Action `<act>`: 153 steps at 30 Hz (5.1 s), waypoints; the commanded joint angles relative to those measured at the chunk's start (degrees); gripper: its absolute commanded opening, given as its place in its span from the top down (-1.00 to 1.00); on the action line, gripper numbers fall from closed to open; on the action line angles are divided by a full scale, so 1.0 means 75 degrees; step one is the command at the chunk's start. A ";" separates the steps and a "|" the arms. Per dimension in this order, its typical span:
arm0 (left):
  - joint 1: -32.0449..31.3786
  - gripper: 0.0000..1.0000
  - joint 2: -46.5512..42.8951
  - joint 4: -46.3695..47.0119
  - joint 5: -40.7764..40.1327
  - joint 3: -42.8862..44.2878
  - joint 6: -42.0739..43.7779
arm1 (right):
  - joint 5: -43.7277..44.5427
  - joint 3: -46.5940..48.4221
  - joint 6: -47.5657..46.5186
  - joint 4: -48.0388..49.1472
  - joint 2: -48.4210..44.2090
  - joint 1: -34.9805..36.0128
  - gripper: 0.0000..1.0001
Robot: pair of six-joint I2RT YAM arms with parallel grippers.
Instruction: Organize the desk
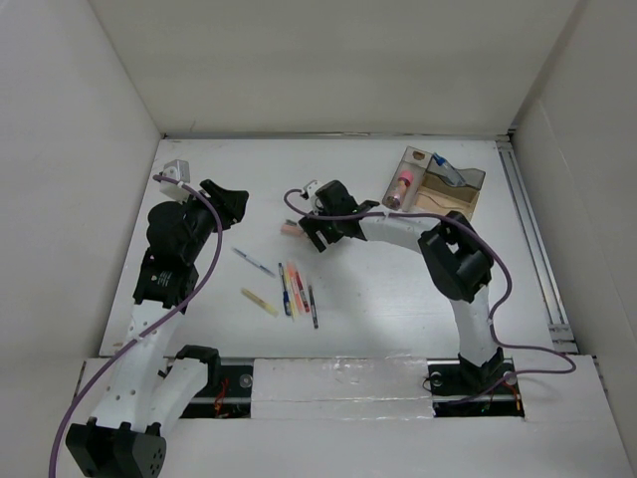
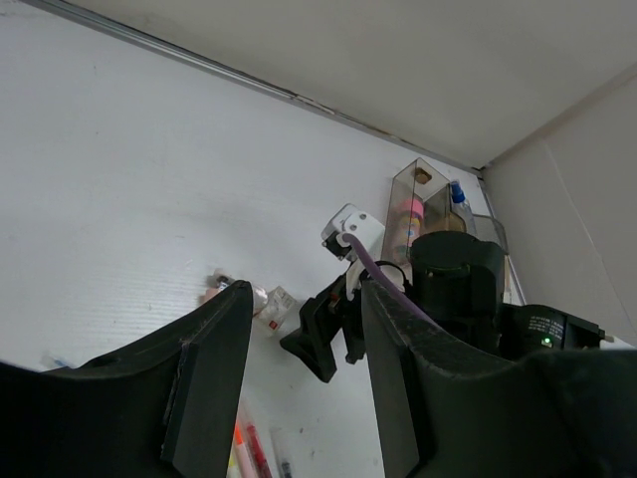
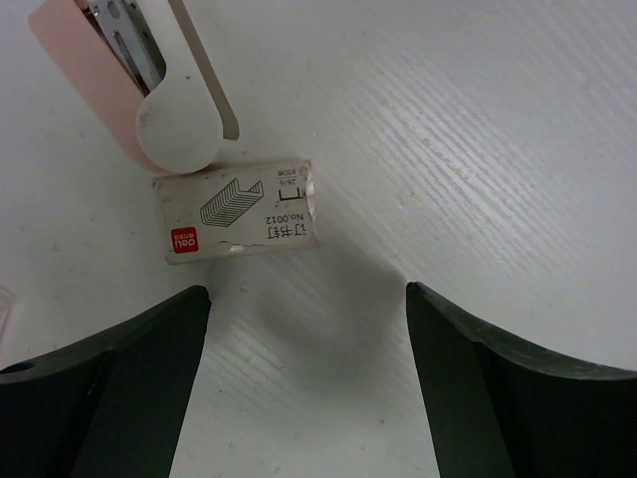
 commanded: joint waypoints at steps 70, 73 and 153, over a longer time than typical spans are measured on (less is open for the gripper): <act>-0.0008 0.14 0.0060 0.0307 0.0348 0.0239 0.0077 | -0.0540 -0.2323 0.3357 0.1563 -0.3203 -0.5276 -0.56; -0.0008 0.14 0.0083 0.0330 0.0360 0.0227 0.0065 | -0.1161 -0.2300 0.3005 0.1822 -0.3310 -0.4376 -0.21; -0.0008 0.10 -0.0081 0.0400 0.0500 0.0216 0.0100 | -0.0848 -0.2133 0.3602 0.2784 -0.3343 -0.3631 0.66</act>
